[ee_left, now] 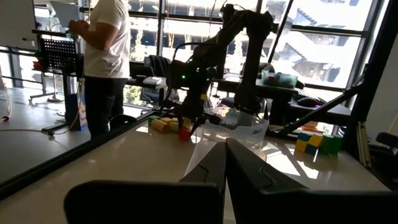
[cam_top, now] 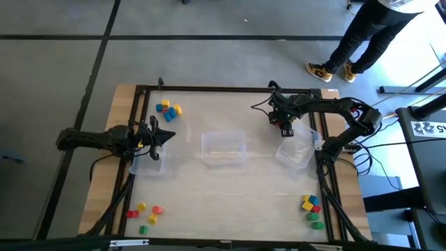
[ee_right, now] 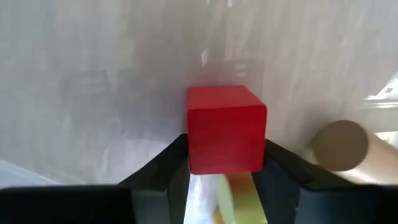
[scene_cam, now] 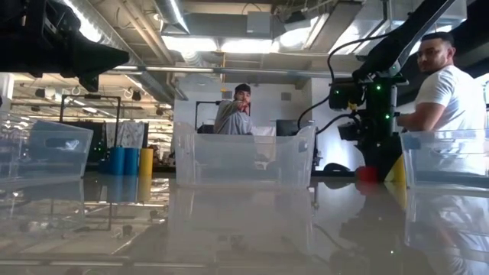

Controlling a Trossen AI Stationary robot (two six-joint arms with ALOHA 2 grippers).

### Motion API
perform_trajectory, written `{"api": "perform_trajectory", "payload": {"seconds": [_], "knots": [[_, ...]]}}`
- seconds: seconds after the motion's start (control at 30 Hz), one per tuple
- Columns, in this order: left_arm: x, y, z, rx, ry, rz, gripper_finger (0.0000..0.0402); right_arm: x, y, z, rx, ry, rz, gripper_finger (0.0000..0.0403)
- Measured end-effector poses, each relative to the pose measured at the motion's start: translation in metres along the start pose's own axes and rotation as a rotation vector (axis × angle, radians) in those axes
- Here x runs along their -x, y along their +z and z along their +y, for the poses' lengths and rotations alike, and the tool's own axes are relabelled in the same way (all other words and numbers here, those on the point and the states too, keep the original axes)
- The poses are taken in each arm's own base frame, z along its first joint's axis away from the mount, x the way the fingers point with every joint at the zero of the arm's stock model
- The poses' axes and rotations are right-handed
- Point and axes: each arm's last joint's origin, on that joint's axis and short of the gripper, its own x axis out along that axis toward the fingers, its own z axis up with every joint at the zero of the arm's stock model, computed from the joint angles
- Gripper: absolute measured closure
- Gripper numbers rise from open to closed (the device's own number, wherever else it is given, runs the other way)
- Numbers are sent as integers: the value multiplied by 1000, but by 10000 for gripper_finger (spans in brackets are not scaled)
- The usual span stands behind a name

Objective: Sort blocks by size
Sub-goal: Put the red cube block into the right transparent bin

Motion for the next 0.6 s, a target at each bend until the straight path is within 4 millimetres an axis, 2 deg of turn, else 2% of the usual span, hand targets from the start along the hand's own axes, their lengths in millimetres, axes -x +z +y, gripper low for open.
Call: {"api": "perform_trajectory", "payload": {"seconds": [0.17,0.3,0.6], "knots": [[0,0,0,0,0,-1,396,3,-1,1,13,5,-19,262],[0,0,0,0,0,-1,396,14,-2,0,12,4,-26,259],[0,0,0,-14,0,-2,396,76,-1,-7,-33,-24,-154,263]]}}
